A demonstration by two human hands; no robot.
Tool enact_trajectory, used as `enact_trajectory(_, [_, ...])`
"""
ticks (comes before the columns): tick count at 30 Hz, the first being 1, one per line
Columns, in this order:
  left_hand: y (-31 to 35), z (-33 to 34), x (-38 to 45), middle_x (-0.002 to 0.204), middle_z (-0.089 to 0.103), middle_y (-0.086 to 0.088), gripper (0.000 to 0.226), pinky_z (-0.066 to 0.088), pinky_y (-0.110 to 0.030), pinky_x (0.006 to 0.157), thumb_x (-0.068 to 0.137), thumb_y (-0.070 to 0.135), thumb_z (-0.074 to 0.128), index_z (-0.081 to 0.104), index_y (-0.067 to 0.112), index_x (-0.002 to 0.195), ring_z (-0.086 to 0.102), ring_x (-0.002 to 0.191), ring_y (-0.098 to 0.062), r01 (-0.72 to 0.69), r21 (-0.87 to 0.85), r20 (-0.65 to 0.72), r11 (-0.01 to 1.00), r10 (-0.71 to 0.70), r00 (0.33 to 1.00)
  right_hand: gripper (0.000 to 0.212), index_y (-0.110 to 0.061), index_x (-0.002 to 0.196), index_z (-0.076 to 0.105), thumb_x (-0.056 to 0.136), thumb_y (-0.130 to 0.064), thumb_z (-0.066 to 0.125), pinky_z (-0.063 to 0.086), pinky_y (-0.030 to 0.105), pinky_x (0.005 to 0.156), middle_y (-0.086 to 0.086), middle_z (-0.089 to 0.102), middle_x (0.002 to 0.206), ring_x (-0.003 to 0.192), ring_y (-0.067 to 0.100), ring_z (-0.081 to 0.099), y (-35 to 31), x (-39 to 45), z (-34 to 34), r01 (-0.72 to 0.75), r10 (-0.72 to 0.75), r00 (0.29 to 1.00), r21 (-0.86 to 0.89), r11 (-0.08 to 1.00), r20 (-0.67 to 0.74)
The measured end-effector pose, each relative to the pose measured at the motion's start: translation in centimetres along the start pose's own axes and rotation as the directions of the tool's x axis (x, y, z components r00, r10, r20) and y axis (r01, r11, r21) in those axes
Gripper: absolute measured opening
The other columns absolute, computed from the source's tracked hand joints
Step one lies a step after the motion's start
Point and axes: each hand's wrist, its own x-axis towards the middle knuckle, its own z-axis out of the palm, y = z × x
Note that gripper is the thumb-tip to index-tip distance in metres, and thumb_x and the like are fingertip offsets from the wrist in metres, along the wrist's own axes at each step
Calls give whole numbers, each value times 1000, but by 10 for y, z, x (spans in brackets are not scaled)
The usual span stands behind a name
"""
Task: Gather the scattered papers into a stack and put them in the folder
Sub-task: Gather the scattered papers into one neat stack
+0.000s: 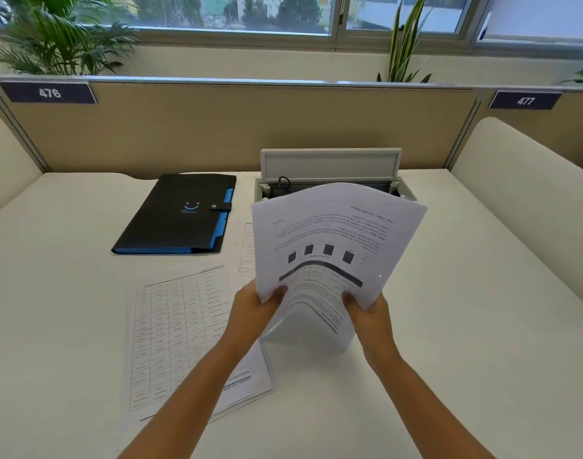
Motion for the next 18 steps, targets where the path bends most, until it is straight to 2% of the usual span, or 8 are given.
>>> enact_trajectory(3, [-4,7,-2,90,63,3,15,51,-26,74,83,25,61,55,26,97,62,81,-15,23,-7,-31,1000,-23,999,30,-35,105,56,87,-11,60,59,26,75,-5,65,105,99,12,63,-1,-1,-1,9,-9,1000,-9,1000,-17])
enact_trajectory(5, [-5,8,-2,90,63,2,12,52,-30,77,85,24,59,55,26,96,62,81,-16,44,-26,-44,999,-45,998,31,-35,105,56,86,-11,61,58,24,74,-5,65,104,97,11,63,-2,1,-3,36,-37,999,-31,999,-20])
enact_trajectory(8, [-10,5,-3,103,64,-8,23,49,-30,79,90,20,51,57,12,110,60,90,-21,48,17,-51,999,-47,998,28,-35,101,57,86,-11,61,58,28,76,-8,66,100,93,9,64,-2,1,-6,27,-29,999,-50,998,-41])
enact_trajectory(10, [-10,3,-3,104,63,-8,28,48,-22,76,91,18,50,56,7,115,59,90,-19,7,67,-67,998,-3,998,23,-31,101,58,86,-13,61,57,30,76,-8,66,98,92,9,65,-2,4,-9,15,-19,997,-56,998,-76])
enact_trajectory(12, [-7,-2,-4,95,62,3,21,49,-9,64,91,22,50,56,15,109,60,80,-9,-37,85,-102,996,45,994,23,-29,107,56,87,-17,60,57,24,70,-10,66,99,90,7,65,-4,8,-12,32,-39,996,-79,996,-83])
enact_trajectory(14, [-5,-10,-5,87,59,12,14,47,-6,51,92,27,47,52,24,104,59,74,-2,-39,84,-166,996,53,985,26,-33,108,50,88,-20,60,56,16,64,-13,63,100,89,4,64,-7,13,-11,61,-65,998,-129,990,-27])
enact_trajectory(15, [-5,-16,-5,88,58,13,13,46,-7,51,92,29,45,50,26,104,58,74,-1,-26,75,-214,997,42,976,27,-34,107,47,88,-21,60,55,14,62,-13,61,101,89,3,63,-6,16,-9,54,-50,998,-173,984,22])
enact_trajectory(18, [-10,-34,-8,100,59,3,16,47,-19,67,94,25,44,49,21,108,57,81,-8,54,-22,-360,998,-59,931,39,-23,120,42,87,-20,62,54,21,68,0,62,106,87,16,64,9,19,2,-77,139,980,-374,924,143])
